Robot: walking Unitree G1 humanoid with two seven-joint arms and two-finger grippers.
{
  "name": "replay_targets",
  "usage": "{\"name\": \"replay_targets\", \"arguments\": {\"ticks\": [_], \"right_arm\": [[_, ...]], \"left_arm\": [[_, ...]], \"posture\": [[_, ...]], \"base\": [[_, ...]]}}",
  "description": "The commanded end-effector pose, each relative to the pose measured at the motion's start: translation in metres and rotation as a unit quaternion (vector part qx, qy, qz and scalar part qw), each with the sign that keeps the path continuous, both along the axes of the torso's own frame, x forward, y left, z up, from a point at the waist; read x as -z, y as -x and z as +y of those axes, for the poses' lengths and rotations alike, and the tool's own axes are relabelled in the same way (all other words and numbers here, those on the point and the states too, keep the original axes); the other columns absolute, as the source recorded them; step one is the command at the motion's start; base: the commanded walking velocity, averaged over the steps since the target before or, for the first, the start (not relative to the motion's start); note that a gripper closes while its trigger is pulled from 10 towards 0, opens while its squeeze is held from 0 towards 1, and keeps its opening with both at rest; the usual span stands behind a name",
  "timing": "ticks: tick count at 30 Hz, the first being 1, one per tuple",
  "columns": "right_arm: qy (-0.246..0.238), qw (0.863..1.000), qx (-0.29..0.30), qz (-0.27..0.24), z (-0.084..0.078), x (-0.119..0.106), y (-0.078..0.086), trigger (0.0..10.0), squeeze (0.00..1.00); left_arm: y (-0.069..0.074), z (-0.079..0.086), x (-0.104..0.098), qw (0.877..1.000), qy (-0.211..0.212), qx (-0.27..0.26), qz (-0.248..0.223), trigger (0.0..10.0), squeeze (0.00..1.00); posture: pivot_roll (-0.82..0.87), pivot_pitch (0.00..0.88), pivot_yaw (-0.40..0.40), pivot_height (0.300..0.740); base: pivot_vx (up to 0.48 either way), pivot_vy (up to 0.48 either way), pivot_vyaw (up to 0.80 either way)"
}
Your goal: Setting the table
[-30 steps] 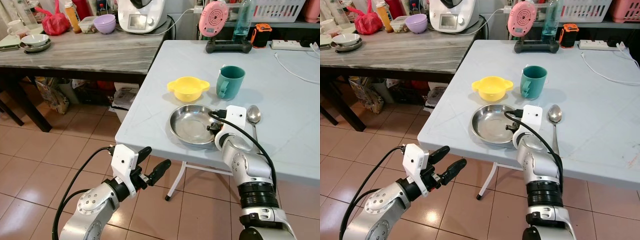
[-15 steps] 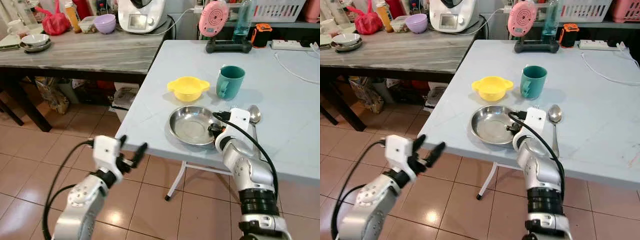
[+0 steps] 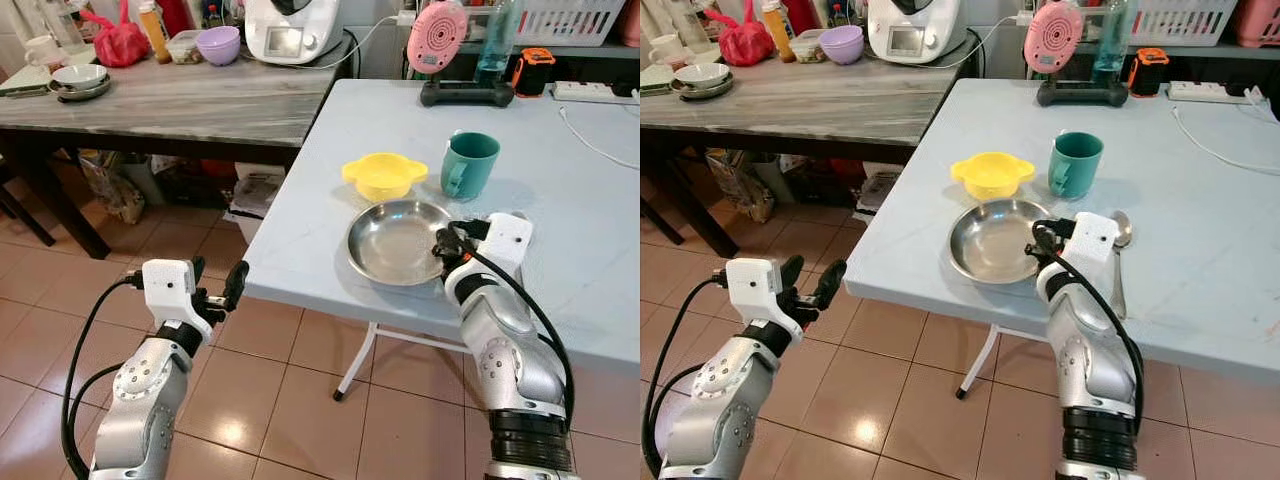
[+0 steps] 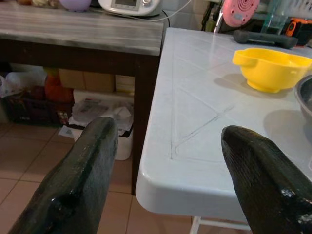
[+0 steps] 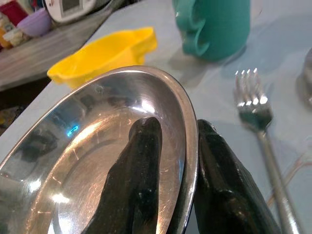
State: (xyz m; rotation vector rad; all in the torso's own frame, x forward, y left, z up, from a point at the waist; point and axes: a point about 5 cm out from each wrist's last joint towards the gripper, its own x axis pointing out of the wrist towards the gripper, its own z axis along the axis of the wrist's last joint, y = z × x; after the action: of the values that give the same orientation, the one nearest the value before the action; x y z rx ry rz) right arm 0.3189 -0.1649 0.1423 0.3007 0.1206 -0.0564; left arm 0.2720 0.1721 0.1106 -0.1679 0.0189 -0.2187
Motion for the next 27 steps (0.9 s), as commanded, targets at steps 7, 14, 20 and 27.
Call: {"name": "replay_targets", "arguments": {"ticks": [7,14,20,27], "right_arm": [[0.010,1.000,-0.007,-0.022,0.0033,-0.0065,0.0023,10.0,0.00],[0.013,1.000,-0.008,-0.026,0.0035,-0.0072,0.0020,10.0,0.00],[0.016,1.000,-0.007,-0.023,0.0038,-0.0047,0.0031,10.0,0.00],[0.018,0.999,-0.009,-0.027,0.0053,-0.0059,0.0029,10.0,0.00]], "left_arm": [[-0.0033,0.0028,0.0005,1.000,0.004,-0.009,-0.002,10.0,0.00],[-0.0034,0.0024,0.0022,1.000,0.003,-0.009,0.000,10.0,0.00],[-0.0033,0.0032,0.0032,1.000,0.000,-0.009,0.003,10.0,0.00],[-0.0045,0.0040,0.0035,1.000,-0.002,-0.009,0.003,10.0,0.00]], "posture": [[-0.11,0.039,0.077,0.740],[-0.11,0.041,0.076,0.740],[-0.11,0.042,0.079,0.740],[-0.11,0.039,0.079,0.740]], "base": [[0.000,0.000,0.00],[0.000,0.000,0.00],[0.000,0.225,0.00],[0.000,0.348,0.00]]}}
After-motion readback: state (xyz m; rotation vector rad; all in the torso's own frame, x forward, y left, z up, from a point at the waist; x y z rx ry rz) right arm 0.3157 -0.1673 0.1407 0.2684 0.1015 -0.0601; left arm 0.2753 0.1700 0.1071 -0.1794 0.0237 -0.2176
